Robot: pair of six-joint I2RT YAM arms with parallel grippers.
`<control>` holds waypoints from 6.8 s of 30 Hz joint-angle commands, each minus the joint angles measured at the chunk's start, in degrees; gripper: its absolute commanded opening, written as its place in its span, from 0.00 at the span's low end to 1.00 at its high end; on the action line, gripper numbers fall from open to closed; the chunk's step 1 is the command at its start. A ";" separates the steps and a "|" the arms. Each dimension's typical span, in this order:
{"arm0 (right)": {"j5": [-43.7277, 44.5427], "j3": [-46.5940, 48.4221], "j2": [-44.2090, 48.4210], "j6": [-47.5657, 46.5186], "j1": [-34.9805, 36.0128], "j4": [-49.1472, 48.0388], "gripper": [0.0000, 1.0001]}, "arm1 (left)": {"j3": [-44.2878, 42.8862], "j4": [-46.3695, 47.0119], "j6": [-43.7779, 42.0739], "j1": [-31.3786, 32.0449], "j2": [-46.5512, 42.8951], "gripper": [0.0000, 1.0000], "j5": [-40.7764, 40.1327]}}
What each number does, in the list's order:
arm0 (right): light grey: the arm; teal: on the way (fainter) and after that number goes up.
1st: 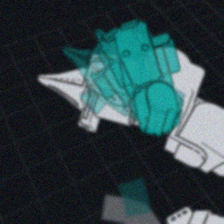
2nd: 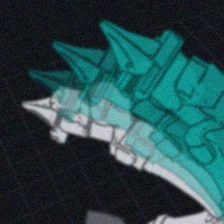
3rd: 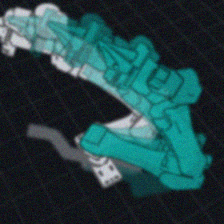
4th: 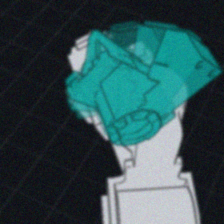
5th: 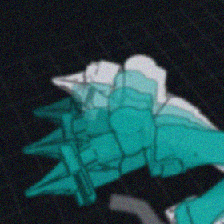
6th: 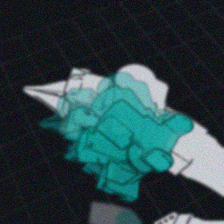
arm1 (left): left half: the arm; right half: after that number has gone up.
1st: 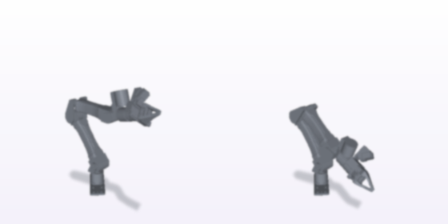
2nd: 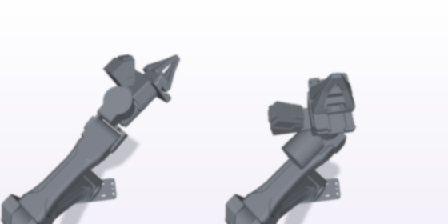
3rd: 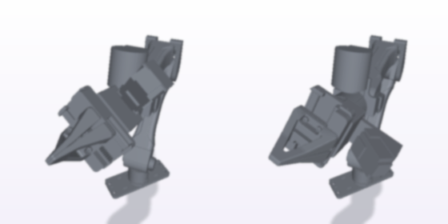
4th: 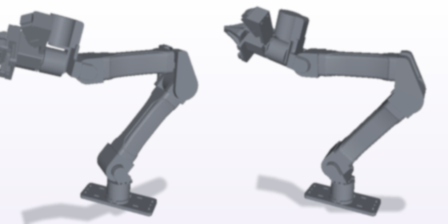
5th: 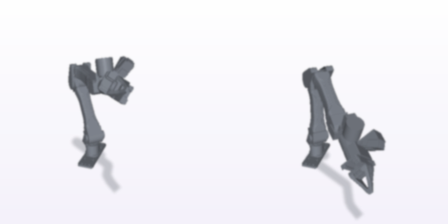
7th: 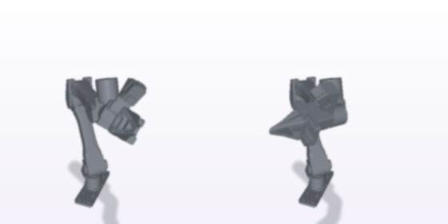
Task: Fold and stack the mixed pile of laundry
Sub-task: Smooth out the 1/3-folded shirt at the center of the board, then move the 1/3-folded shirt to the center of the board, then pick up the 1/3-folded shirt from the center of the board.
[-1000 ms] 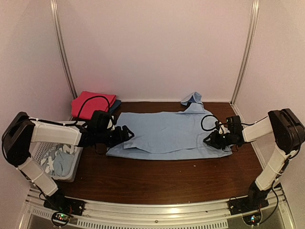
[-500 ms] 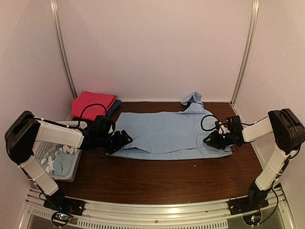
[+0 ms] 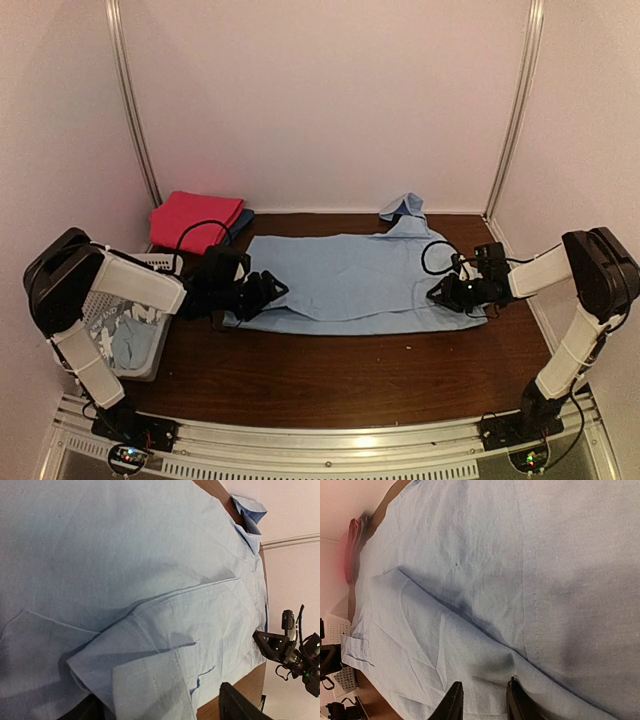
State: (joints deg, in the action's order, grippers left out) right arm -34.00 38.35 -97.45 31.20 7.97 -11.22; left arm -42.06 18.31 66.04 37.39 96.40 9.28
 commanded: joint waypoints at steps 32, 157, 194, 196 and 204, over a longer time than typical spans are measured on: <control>4.89 0.60 3.47 -7.03 -0.11 15.71 0.29 | -8.26 -24.00 -25.79 -4.60 3.53 0.60 -8.39; 5.38 -18.05 38.79 8.43 14.62 32.35 0.28 | 3.89 -32.89 -34.22 4.89 -8.84 0.37 -2.63; 22.19 44.60 -21.35 -22.74 -0.93 31.91 0.41 | -41.52 -39.18 -46.97 -17.08 15.24 0.62 -0.21; 25.12 46.46 -23.16 -23.01 -0.24 33.07 0.41 | -41.89 -39.29 -46.86 -17.13 15.69 0.62 -0.06; 28.64 54.89 -30.43 -25.53 2.49 39.27 0.41 | -44.35 -41.08 -47.31 -17.52 16.95 0.62 -0.82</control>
State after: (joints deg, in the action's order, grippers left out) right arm -8.25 90.08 -125.23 7.22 9.17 23.75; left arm -83.46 -22.17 19.75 20.60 112.22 8.78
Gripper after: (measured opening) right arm 0.408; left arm 0.622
